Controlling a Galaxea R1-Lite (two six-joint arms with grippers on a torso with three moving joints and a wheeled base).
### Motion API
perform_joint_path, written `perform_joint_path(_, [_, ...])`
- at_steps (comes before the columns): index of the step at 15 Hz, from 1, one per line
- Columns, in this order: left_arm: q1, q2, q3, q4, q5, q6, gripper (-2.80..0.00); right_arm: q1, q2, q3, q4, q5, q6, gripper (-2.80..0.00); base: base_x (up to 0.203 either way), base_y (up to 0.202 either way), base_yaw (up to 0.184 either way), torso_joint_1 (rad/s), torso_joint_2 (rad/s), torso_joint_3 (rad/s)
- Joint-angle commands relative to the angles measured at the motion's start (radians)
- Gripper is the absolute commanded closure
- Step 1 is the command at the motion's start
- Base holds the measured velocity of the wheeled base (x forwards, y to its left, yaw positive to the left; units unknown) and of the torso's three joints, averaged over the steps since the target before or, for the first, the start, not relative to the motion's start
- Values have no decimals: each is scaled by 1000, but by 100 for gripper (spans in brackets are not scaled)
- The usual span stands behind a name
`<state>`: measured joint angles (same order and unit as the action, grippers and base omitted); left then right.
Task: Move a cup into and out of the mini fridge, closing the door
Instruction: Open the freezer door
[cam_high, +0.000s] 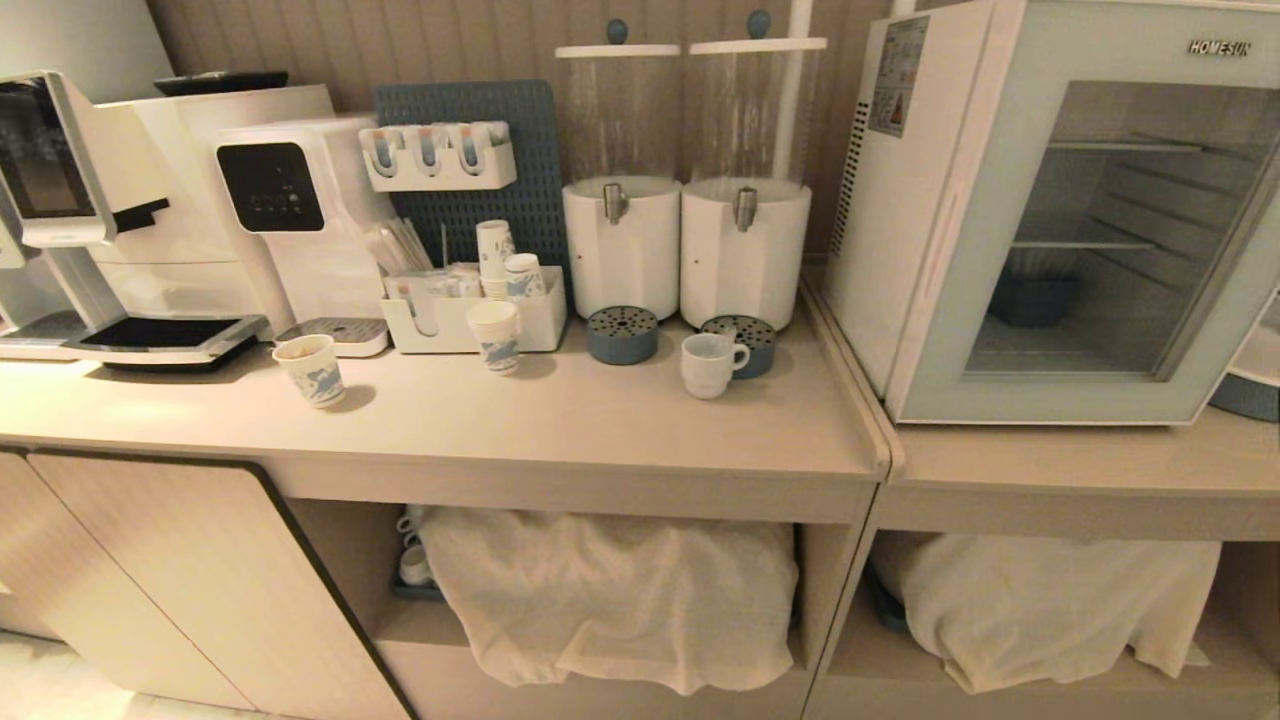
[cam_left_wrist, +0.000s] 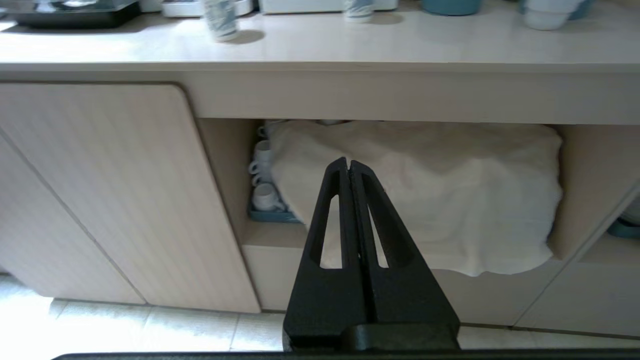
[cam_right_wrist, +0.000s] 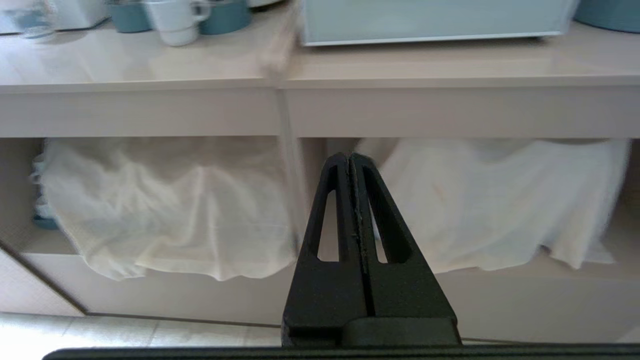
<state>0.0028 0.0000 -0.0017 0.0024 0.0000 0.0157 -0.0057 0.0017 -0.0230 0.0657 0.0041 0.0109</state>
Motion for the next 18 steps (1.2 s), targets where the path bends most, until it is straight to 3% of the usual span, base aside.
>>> perform_joint_path(1, [0, 2, 0, 1, 0, 1, 0, 0, 1, 0, 0, 1, 0, 0, 0, -198, -3, 2, 1, 4])
perform_joint_path(18, [0, 2, 0, 1, 2, 4, 0, 0, 1, 0, 0, 1, 0, 0, 0, -191, 1, 3, 2, 2])
